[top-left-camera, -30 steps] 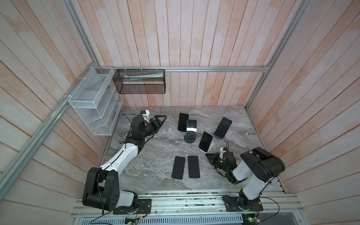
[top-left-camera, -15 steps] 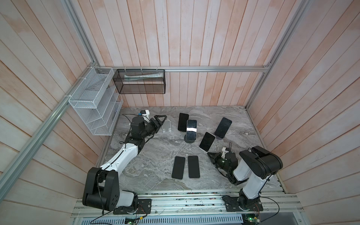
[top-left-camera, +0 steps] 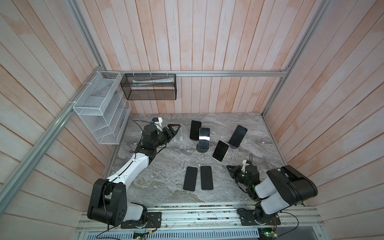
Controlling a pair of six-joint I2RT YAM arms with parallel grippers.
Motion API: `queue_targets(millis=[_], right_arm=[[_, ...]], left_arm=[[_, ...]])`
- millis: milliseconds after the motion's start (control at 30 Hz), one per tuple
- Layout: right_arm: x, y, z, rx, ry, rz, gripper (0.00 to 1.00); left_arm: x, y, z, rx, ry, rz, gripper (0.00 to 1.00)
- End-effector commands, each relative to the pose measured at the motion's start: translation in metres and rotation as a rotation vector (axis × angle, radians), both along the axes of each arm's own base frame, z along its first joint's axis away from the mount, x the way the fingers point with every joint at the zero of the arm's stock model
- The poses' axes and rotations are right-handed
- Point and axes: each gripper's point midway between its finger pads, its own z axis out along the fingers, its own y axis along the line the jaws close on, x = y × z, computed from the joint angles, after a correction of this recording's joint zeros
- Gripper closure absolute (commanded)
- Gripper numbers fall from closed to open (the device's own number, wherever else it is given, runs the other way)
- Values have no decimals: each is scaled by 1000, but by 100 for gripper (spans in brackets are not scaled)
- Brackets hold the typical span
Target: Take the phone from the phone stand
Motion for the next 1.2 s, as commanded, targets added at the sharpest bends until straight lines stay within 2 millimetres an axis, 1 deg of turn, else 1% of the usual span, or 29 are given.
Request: queue_targets(millis=[0,67,100,133,167,200,233,300,333,367,433,500,667,800,900,967,1033,1167], right_arm=[[-10,-14,-20,-195,101,33,100],[-5,-24,-11,-295,83,31,99],[-2,-31,-4,-345,68,27,94],[1,-36,2,-377,53,21,87],[3,-43,9,-406,38,10,75],[6,-50,16,-423,21,-9,58],[8,-56,22,-436,9,-23,47],[13,-69,38,-464,-22,-63,30],[15,-73,44,-478,-39,-79,24],[17,-79,50,-494,-52,-96,21],[19,-87,57,-515,-65,-121,18],[20,-88,62,-494,-82,-120,17],[15,-85,59,-457,-101,-88,17],[11,-84,54,-449,-109,-72,17],[9,-82,54,-446,-122,-60,17],[9,-82,52,-449,-123,-56,15],[8,-83,50,-444,-116,-58,12],[9,-79,54,-416,-129,-50,9]], left_arm=[[-14,-28,24,167,-143,-62,15],[-23,-50,26,313,-211,-96,10],[-28,-61,25,392,-247,-104,9],[-33,-71,24,447,-275,-117,9],[-39,-84,21,510,-301,-149,8],[-45,-98,19,577,-326,-177,6],[-48,-110,16,632,-342,-198,3],[-58,-140,12,720,-403,-274,0],[-61,-152,10,741,-419,-313,0],[-65,-166,7,757,-436,-361,0],[-64,-187,2,791,-452,-417,0],[-59,-204,-8,828,-452,-458,0],[-50,-233,-32,900,-477,-546,0],[-42,-243,-56,935,-392,-569,0],[-41,-250,-65,924,-334,-587,0],[-41,-254,-69,920,-329,-593,0],[-37,-254,-74,919,-296,-566,0],[-30,-257,-87,932,-225,-545,0]])
